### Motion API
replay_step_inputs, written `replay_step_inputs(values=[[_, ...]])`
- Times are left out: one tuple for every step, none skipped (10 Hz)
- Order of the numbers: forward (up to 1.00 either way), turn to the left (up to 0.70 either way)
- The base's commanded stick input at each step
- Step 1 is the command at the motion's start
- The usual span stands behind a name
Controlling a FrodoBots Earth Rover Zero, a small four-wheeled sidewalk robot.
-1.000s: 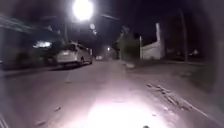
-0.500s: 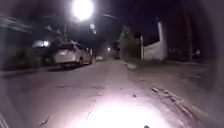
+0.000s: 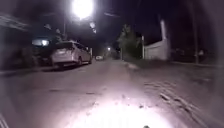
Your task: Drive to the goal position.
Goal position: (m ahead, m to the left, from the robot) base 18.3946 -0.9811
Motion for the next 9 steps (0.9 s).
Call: replay_step_inputs(values=[[0.7,0.0],[0.7,0.0],[0.7,-0.08],[0.7,-0.27],[0.7,-0.35],[0.7,-0.25],[0.7,0.0],[0.7,0.0],[0.7,0.0]])
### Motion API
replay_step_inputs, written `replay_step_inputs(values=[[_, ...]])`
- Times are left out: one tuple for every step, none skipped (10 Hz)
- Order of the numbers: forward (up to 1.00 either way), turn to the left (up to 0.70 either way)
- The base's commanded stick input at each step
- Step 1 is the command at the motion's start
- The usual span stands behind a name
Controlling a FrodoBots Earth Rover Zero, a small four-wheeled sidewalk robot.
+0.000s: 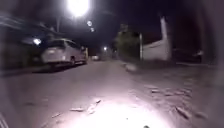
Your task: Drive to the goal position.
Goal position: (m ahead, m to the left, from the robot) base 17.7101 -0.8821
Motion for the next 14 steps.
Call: replay_step_inputs(values=[[0.7,0.0],[0.7,0.0],[0.7,0.0],[0.7,0.0],[0.7,0.0],[0.7,0.0],[0.7,0.0],[0.7,0.0],[0.7,0.08],[0.7,0.31],[0.7,0.34],[0.7,0.25],[0.7,0.11],[0.7,0.0]])
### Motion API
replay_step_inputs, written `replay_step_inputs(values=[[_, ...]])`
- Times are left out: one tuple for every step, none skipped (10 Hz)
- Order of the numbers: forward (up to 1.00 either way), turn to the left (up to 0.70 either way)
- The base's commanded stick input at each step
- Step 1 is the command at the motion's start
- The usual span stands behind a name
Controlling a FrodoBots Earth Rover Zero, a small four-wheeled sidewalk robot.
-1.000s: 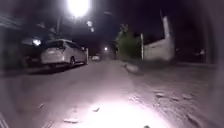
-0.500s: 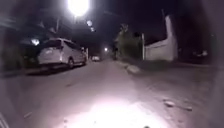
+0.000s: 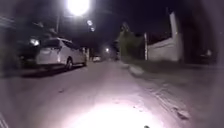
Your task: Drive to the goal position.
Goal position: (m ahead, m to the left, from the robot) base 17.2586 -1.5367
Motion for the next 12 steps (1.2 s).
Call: replay_step_inputs(values=[[0.7,0.0],[0.7,0.0],[0.7,0.0],[0.7,0.0],[0.7,0.0],[0.7,-0.1],[0.7,-0.35],[0.7,-0.35],[0.7,-0.32],[0.7,-0.1],[0.7,0.0],[0.7,0.0]])
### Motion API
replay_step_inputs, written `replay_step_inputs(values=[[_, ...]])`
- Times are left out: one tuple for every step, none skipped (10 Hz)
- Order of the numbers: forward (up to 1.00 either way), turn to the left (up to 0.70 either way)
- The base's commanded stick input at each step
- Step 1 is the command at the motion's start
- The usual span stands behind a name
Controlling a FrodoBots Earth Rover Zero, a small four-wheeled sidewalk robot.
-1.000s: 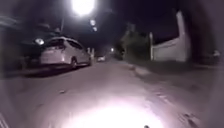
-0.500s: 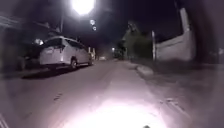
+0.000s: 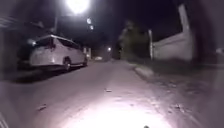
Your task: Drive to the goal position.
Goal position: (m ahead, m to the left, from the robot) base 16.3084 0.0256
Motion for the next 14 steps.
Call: replay_step_inputs(values=[[0.7,0.0],[0.7,0.0],[0.7,0.0],[0.7,0.0],[0.7,0.0],[0.7,0.0],[0.7,0.0],[0.7,0.0],[0.7,0.0],[0.7,0.0],[0.7,0.0],[0.7,0.0],[0.7,0.0],[0.7,0.0]])
